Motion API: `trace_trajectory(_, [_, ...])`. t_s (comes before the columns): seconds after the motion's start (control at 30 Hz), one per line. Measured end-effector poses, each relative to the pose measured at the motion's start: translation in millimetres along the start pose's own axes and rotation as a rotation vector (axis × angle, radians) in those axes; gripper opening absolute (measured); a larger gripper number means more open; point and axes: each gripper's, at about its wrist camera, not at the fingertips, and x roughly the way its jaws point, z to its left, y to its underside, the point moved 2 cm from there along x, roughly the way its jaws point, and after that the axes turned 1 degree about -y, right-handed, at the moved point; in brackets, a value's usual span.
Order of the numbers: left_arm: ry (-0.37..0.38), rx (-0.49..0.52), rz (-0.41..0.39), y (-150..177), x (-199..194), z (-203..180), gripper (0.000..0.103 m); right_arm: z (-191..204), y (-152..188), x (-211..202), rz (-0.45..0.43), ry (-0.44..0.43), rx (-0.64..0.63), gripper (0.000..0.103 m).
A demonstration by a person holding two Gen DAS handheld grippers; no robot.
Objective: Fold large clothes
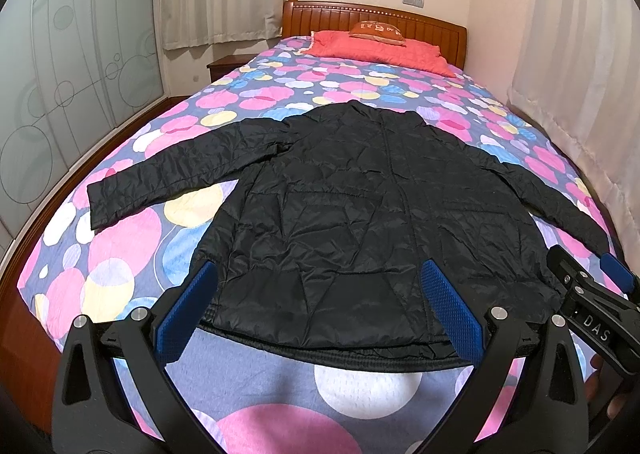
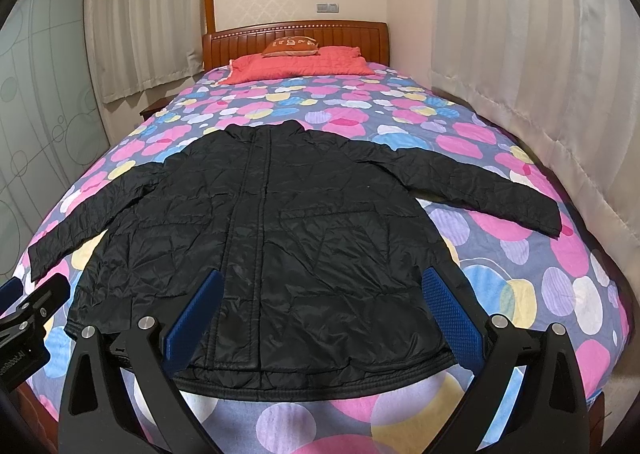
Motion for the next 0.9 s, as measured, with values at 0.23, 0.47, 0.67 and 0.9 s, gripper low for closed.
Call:
trace_trajectory(0.23, [0.001,0.001,0.001,0,0,0,0.101,1,0,0,0.0,0.0,-0.002,0.099])
trace_trajectory(0.47, [0.0,0.0,0.003,0,0,0,0.101,0,0,-1,0.0,0.0,-0.001,0.099])
trace_trajectory(0.67, [0.0,0.0,0.004,0,0,0,0.101,3,2,1,0.003,-0.001,-0.003,0.099])
trace_trajectory(0.9, [-0.001,0.001,0.008,18,2,10,0.101,4,3,3,0.006,0.001,-0.001,0.099])
